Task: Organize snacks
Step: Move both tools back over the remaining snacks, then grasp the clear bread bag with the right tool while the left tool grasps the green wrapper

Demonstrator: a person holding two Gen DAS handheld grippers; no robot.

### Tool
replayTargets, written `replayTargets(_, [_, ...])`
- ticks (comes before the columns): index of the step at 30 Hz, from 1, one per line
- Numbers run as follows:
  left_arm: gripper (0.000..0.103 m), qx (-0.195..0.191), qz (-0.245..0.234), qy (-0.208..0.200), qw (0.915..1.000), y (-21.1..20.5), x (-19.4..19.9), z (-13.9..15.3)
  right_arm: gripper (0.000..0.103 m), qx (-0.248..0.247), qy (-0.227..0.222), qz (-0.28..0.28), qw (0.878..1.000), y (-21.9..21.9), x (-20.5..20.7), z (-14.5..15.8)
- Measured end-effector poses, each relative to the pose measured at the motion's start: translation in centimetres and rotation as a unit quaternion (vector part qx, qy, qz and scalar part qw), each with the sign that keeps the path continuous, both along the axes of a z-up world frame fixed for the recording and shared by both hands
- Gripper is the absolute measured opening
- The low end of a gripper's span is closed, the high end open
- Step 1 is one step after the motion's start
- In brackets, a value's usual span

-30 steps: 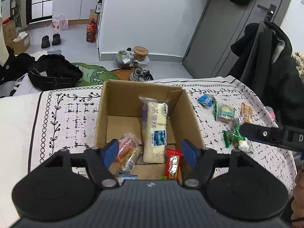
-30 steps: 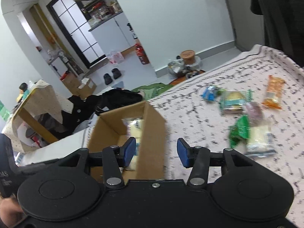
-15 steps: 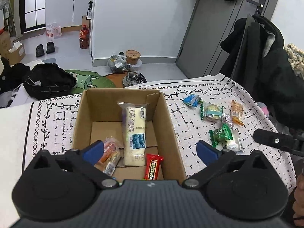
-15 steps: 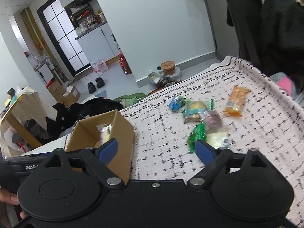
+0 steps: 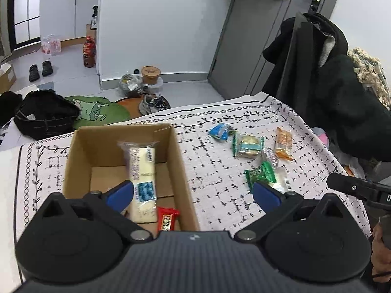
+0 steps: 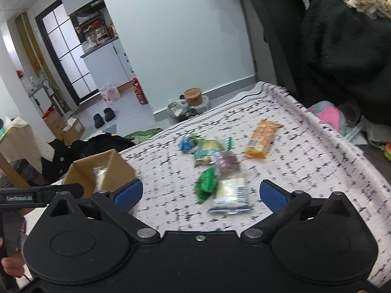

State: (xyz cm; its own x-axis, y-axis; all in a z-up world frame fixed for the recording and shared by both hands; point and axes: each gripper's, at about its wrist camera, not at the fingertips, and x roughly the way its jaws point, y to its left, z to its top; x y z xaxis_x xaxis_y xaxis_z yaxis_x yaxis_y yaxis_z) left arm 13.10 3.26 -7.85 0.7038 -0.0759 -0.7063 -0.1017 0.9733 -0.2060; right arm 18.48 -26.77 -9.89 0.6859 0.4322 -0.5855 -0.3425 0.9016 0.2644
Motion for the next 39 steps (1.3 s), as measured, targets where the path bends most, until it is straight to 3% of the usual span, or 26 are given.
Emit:
replayTargets(14, [0.103,-0.001,-0.049,-0.007,0.9988,-3.6,2.4,0.3,0.103,-0.008,-0.028,-0.003,1.000,-4.4,2.7,0.2])
replayTargets(21, [0.102,0.000,-0.043,0.003,0.9991,-5.3,4.3,-0.3,0.102,-0.010,-0.014,-0.002,1.000,-5.4,4.1,-1.4])
replayTargets(31, [0.099,0.005,-0.058,0.013,0.9982,-8.1,7.3,-2.4,0.079,0.026,0.050,0.009,0.998,-4.8,6.3,-4.6])
replayTargets(39, [0.084,-0.003,-0.064,0.033,0.9974,-9.3,9.7,-4.7,0.068,0.036,0.098,0.016,0.994,-3.9,8.4,-7.3])
